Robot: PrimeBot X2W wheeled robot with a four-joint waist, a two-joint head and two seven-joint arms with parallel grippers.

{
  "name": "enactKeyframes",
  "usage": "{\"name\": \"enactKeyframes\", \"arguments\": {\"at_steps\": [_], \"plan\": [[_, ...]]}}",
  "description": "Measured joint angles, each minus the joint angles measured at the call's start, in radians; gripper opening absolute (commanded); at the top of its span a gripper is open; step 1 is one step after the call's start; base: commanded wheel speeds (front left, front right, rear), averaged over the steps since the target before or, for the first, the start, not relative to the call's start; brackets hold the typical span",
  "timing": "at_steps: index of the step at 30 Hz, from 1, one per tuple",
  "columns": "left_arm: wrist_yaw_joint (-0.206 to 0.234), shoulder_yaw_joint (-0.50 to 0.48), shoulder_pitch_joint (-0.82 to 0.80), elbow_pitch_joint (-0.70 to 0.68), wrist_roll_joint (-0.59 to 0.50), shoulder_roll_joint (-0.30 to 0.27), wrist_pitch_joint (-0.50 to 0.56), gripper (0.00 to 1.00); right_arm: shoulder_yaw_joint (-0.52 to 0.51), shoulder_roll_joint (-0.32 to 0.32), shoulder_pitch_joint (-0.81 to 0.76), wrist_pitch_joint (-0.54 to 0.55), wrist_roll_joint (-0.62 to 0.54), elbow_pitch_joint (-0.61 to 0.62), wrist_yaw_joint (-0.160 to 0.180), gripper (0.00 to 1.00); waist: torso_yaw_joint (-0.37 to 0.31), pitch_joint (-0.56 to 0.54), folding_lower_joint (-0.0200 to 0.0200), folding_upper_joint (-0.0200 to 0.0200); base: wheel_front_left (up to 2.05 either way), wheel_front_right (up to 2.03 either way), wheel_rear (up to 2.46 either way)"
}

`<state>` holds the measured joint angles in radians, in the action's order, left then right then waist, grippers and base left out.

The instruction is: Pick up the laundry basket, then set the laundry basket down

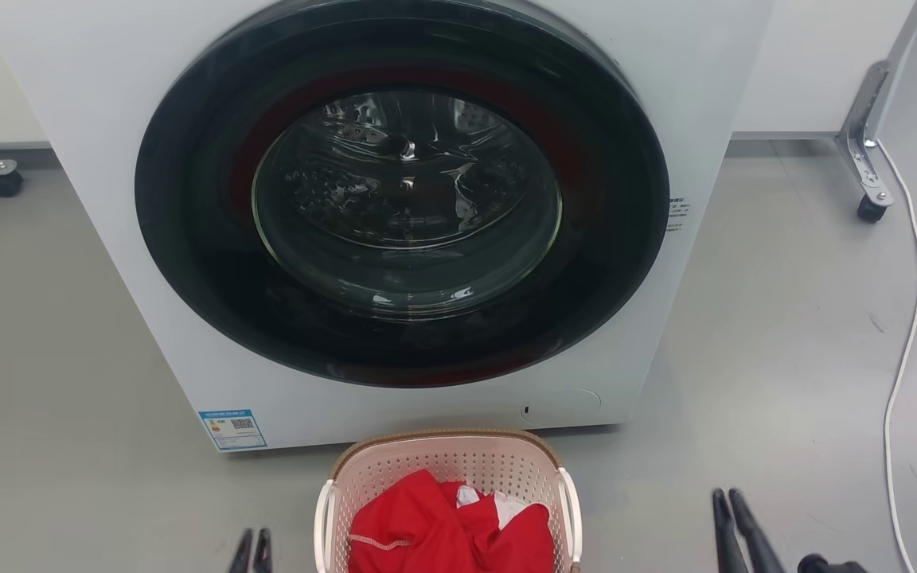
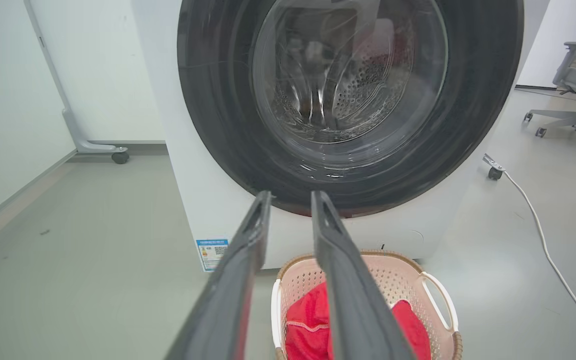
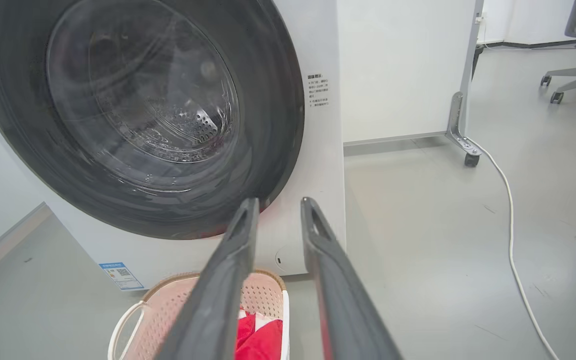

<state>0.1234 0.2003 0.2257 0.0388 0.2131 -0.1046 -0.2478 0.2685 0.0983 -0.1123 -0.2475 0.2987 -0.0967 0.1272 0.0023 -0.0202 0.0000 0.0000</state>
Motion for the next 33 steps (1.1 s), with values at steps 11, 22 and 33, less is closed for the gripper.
{"name": "enactKeyframes", "arguments": {"at_steps": [11,22,33], "plan": [[-0.019,-0.021,0.002,0.042,0.076,0.005,0.025,0.0,-0.029,-0.005,-0.011,0.027,0.082,-0.038,-0.016,0.0,0.0,0.003,0.0001,0.0,0.0,0.0,0.0],[-0.045,-0.056,-0.027,0.068,0.25,0.012,0.071,0.0,-0.076,-0.013,0.008,0.072,0.239,-0.056,-0.044,0.0,-0.001,0.005,0.0001,0.0001,0.0,0.0,0.0],[-0.072,-0.09,-0.066,0.092,0.417,0.017,0.115,0.0,-0.123,-0.019,0.034,0.115,0.394,-0.077,-0.072,0.0,-0.001,0.007,0.0001,0.0001,0.0,0.0,0.0]]}}
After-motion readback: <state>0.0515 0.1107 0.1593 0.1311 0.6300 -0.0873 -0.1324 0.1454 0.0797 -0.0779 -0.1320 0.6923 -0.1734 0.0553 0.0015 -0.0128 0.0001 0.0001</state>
